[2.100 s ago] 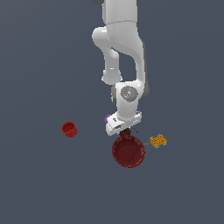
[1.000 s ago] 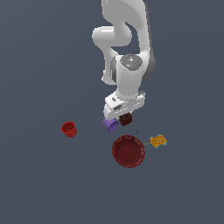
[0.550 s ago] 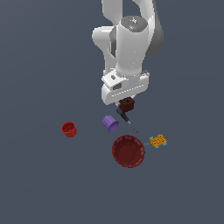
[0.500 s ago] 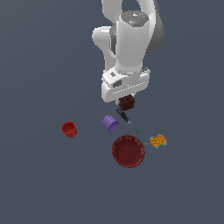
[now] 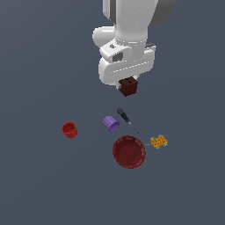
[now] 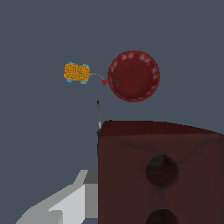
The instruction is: Pick up a designated object from a clutter of objects.
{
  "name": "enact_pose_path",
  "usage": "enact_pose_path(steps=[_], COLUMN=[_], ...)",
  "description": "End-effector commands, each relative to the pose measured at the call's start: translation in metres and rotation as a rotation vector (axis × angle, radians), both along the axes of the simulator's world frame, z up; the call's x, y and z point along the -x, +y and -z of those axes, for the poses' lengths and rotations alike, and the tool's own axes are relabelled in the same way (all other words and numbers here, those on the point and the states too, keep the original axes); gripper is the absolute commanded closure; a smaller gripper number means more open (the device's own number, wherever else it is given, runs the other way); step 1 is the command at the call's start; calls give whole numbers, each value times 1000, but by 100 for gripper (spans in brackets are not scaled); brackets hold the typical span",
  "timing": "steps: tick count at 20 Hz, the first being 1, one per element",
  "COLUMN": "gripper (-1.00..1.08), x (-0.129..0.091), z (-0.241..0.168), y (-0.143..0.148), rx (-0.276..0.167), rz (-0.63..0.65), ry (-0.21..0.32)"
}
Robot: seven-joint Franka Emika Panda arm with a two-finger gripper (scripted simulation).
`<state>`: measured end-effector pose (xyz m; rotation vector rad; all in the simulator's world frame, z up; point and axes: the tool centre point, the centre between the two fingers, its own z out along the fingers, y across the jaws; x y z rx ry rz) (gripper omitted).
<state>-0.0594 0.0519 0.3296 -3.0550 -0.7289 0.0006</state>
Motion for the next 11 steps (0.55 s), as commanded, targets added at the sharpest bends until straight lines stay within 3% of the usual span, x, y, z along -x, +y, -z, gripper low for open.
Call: enact_pose_path(steps=[1,11], gripper=[108,108], x=[1,1], z=[-15,-37], y=[-1,-2], rx=[0,1], rz=[0,1], ry=[-1,-1])
